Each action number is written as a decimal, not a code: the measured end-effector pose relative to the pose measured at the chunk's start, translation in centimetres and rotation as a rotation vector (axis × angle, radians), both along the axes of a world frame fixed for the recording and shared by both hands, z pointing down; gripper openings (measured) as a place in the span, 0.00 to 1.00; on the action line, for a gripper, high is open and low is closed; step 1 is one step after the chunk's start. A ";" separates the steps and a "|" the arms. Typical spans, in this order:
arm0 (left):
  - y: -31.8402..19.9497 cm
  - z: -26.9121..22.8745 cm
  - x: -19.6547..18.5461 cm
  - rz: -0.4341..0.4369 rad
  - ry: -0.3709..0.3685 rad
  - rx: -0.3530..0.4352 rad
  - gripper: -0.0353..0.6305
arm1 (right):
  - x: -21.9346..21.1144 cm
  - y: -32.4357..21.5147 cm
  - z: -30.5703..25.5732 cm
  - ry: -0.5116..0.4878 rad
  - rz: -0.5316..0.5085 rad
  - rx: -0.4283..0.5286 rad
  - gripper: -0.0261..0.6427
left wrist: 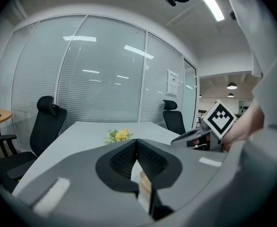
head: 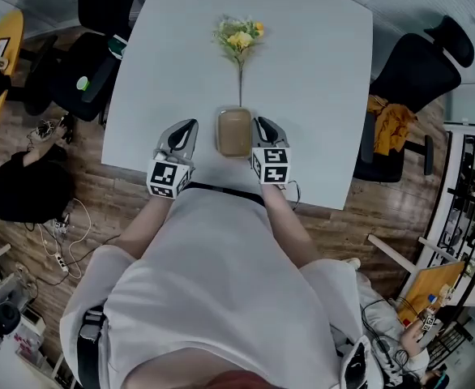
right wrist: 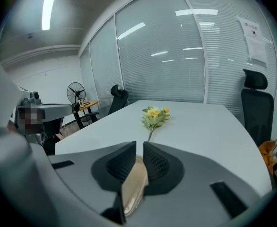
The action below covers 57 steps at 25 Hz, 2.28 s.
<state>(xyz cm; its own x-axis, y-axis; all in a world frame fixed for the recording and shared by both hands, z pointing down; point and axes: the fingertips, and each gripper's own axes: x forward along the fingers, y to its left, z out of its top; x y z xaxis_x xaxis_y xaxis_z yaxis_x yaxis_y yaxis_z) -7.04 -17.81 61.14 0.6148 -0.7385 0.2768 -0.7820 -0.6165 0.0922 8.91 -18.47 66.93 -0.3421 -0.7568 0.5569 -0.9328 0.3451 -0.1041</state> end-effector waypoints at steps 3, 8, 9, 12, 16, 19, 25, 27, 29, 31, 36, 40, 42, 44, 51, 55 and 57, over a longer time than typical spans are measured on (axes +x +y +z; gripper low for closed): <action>0.0 0.2 0.0 0.005 -0.009 -0.007 0.07 | -0.1 -0.2 1.2 0.008 -0.004 -0.034 0.13; 0.0 0.5 -0.1 0.005 -0.016 -0.014 0.07 | 0.1 -0.7 3.4 0.023 -0.005 -0.091 0.20; 0.0 0.5 -0.1 0.005 -0.016 -0.015 0.07 | 0.2 -0.8 3.7 0.028 -0.004 -0.098 0.20; -0.1 0.6 -0.3 0.003 -0.020 -0.015 0.07 | 0.2 -1.1 4.6 0.041 -0.007 -0.116 0.20; -0.3 0.7 -0.5 -0.002 -0.025 -0.018 0.07 | 0.3 -1.5 5.7 0.049 -0.011 -0.142 0.20; -0.5 0.8 -0.5 -0.005 -0.029 -0.020 0.07 | 0.5 -1.6 6.4 0.050 -0.002 -0.168 0.20; -1.0 0.9 -0.6 -0.007 -0.035 -0.021 0.07 | 0.5 -1.7 7.4 0.046 -0.002 -0.199 0.20; -1.2 1.0 -0.5 -0.006 -0.037 -0.024 0.07 | 0.6 -1.9 7.6 0.046 -0.002 -0.207 0.20; -1.4 1.0 -0.4 -0.003 -0.040 -0.027 0.07 | 0.7 -1.9 7.9 0.044 0.001 -0.217 0.20; -1.5 1.1 -0.3 0.000 -0.042 -0.029 0.07 | 0.8 -1.9 8.2 0.042 0.004 -0.230 0.19; -2.0 1.3 -0.4 -0.002 -0.043 -0.036 0.07 | 0.7 -2.1 8.8 0.034 0.002 -0.253 0.19; -2.4 1.6 -0.3 -0.001 -0.044 -0.041 0.07 | 0.6 -2.3 9.1 0.020 0.002 -0.270 0.19; -2.5 1.8 -0.3 -0.004 -0.043 -0.046 0.07 | 0.6 -2.2 9.3 0.011 0.005 -0.277 0.19; -2.5 1.9 -0.2 -0.010 -0.042 -0.050 0.07 | 0.7 -2.1 9.5 -0.001 0.008 -0.283 0.19; -2.9 2.0 -0.5 -0.008 -0.040 -0.048 0.07 | 0.6 -2.1 10.0 -0.041 0.029 -0.302 0.18; -3.0 2.1 -0.5 -0.010 -0.036 -0.056 0.07 | 0.6 -2.2 10.2 -0.092 0.032 -0.319 0.15; -3.0 2.1 -0.5 -0.010 -0.039 -0.060 0.07 | 0.7 -2.2 10.2 -0.106 0.033 -0.326 0.15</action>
<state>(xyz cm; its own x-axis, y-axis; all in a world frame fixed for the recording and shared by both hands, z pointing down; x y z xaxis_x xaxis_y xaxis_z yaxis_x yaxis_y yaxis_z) -7.58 -20.84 63.28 0.5959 -0.7256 0.3440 -0.7914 -0.6033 0.0984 9.58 -20.66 77.12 -0.3897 -0.5562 0.7340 -0.9208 0.2477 -0.3012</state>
